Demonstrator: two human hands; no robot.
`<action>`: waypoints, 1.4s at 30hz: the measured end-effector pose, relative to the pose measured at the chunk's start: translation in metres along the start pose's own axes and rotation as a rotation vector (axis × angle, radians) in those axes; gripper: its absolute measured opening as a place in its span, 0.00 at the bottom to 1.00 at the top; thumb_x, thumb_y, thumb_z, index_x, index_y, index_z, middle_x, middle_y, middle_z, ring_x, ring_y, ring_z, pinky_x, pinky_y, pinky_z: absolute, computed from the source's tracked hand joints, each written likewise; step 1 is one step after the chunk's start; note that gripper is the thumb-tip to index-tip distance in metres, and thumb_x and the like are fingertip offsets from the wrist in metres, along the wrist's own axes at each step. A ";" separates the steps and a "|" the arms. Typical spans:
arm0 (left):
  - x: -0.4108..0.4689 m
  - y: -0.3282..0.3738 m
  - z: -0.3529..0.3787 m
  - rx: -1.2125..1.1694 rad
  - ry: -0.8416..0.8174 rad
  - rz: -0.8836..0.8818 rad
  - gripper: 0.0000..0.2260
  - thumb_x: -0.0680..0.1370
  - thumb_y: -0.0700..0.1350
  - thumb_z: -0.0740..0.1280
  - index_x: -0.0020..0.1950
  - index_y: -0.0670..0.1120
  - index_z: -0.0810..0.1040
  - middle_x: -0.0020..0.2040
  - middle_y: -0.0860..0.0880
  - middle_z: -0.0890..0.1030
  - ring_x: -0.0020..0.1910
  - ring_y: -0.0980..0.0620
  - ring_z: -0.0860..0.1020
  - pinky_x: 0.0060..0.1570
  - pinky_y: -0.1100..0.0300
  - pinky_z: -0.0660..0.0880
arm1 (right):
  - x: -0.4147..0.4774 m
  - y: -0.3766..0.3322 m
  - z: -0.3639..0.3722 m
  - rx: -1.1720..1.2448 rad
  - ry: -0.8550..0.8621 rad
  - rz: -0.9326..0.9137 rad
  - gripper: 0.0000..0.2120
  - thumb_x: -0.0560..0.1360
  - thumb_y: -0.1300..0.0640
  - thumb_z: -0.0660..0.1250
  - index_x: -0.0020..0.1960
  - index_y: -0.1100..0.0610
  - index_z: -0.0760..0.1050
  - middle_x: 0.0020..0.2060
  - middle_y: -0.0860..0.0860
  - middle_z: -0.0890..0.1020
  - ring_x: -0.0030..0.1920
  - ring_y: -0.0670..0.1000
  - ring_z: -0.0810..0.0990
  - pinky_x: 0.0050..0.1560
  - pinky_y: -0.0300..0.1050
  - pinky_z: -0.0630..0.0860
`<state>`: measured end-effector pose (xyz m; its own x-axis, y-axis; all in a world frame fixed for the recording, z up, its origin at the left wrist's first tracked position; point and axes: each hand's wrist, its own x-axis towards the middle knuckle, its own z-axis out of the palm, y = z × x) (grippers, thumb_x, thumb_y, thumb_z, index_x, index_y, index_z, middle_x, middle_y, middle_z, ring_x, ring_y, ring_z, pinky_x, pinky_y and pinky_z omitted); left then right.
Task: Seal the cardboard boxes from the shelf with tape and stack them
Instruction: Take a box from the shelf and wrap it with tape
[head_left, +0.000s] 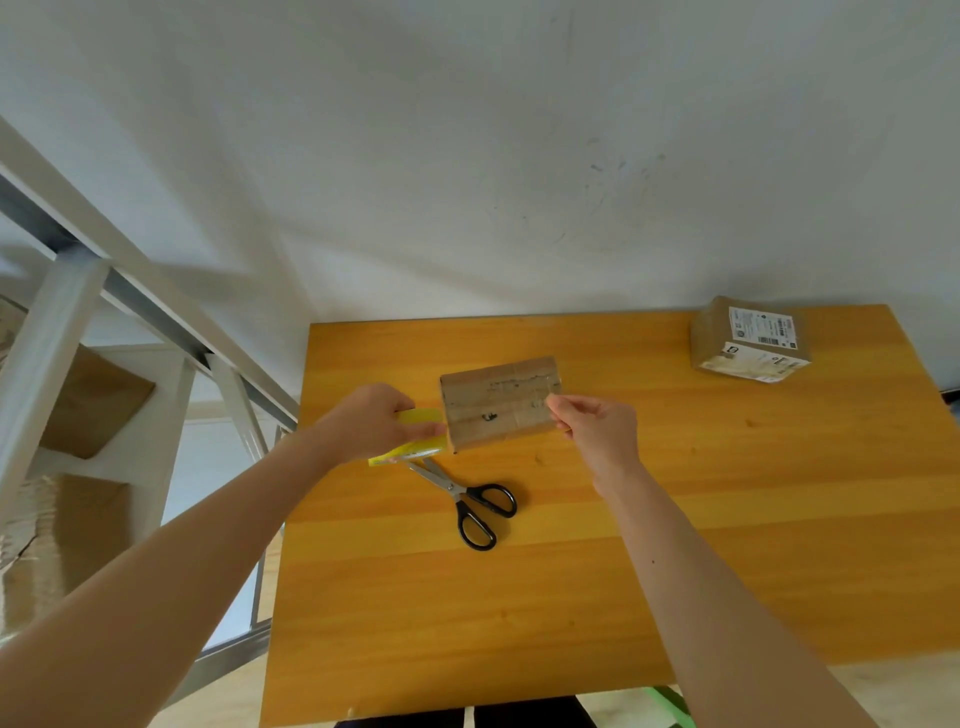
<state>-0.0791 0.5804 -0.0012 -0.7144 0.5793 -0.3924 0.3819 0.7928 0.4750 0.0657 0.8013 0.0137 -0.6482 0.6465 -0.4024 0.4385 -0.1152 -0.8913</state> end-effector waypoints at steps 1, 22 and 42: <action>0.001 0.002 -0.001 0.032 0.003 0.005 0.29 0.66 0.73 0.63 0.30 0.45 0.69 0.25 0.53 0.64 0.25 0.55 0.63 0.26 0.62 0.58 | 0.001 0.000 -0.001 0.002 0.005 0.003 0.05 0.73 0.59 0.74 0.40 0.52 0.83 0.31 0.45 0.83 0.29 0.38 0.78 0.35 0.32 0.76; -0.008 0.003 0.014 -0.096 0.201 -0.005 0.22 0.73 0.56 0.71 0.26 0.49 0.66 0.23 0.54 0.64 0.22 0.57 0.62 0.24 0.64 0.57 | 0.028 0.026 -0.012 -0.001 0.103 0.126 0.03 0.71 0.54 0.77 0.39 0.50 0.83 0.40 0.44 0.83 0.44 0.42 0.78 0.51 0.43 0.74; -0.004 -0.006 0.019 -0.058 0.251 -0.018 0.19 0.72 0.60 0.69 0.29 0.51 0.71 0.24 0.54 0.68 0.24 0.56 0.66 0.25 0.63 0.60 | 0.029 0.040 0.004 -0.144 0.239 -0.156 0.03 0.73 0.58 0.74 0.47 0.55 0.85 0.43 0.50 0.85 0.44 0.48 0.82 0.44 0.37 0.74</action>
<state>-0.0675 0.5773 -0.0171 -0.8466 0.4945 -0.1969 0.3390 0.7862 0.5168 0.0615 0.8124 -0.0342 -0.5576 0.8086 -0.1878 0.4404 0.0963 -0.8926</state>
